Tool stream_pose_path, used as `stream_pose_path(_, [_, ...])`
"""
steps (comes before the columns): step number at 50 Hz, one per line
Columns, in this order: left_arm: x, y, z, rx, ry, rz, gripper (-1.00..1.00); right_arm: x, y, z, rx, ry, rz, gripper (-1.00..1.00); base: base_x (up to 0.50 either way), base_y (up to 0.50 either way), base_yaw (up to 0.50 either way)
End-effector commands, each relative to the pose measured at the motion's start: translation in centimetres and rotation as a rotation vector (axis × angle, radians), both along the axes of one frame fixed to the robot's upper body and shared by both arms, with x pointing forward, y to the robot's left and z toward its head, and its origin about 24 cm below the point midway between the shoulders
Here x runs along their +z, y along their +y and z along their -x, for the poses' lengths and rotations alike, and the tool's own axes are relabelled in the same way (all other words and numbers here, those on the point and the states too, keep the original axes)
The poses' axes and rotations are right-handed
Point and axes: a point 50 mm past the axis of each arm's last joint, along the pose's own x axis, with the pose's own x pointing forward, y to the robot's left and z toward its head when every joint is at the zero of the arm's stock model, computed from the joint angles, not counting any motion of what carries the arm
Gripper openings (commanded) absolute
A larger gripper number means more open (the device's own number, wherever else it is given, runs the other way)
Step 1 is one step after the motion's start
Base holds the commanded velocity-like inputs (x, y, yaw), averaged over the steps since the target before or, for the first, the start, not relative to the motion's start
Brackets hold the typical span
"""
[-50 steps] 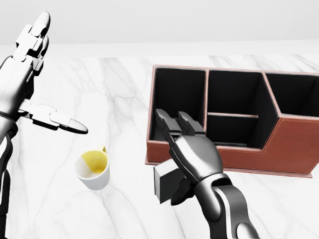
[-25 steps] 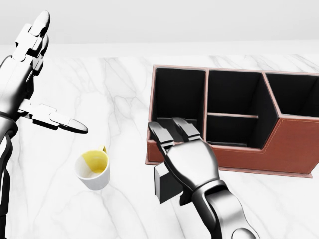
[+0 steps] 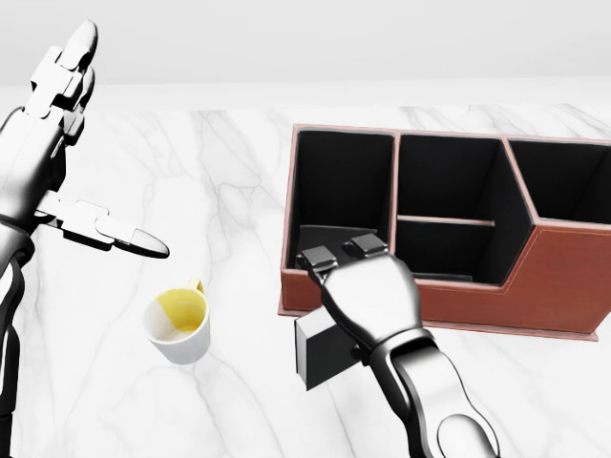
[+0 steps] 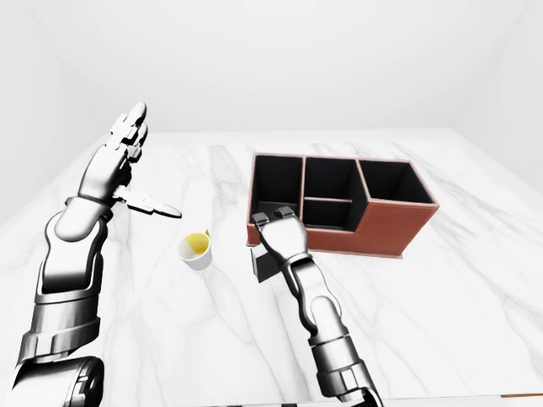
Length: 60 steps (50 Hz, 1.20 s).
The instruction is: Pick up the book and place it in the caddy.
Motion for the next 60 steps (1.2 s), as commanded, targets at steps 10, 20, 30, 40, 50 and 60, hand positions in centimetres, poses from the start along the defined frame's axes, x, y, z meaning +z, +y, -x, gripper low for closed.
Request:
stream_pose_path(10, [0.1,-0.1,0.1,-0.006,-0.005,-0.003,1.00,-1.2,0.9,-0.5,0.018,0.007,0.028,0.42,0.00,0.00,0.00])
stream_pose_path(20, [0.0,0.0,0.1,-0.003,-0.001,0.000,1.00,-2.3,1.6,-0.6,0.034,0.026,0.039,0.42,0.00,0.00,0.00])
stream_pose_path(30, [0.0,-0.1,0.1,-0.003,0.000,-0.001,1.00,-3.3,1.7,-0.7,0.038,0.043,0.057,0.42,0.00,0.00,0.00])
stream_pose_path(40, [-0.1,0.0,0.0,0.003,0.005,-0.005,1.00,-4.1,1.6,-1.4,0.037,0.052,0.075,0.41,0.00,0.00,0.00])
stream_pose_path(50, [-0.3,0.0,0.1,0.000,0.009,-0.011,1.00,-4.4,1.9,-1.5,0.044,0.059,0.079,0.42,0.00,0.00,0.00])
stream_pose_path(60, [-0.4,0.0,0.1,0.002,0.014,-0.015,1.00,-5.2,1.5,-1.3,0.035,0.068,0.084,0.41,0.00,0.00,0.00])
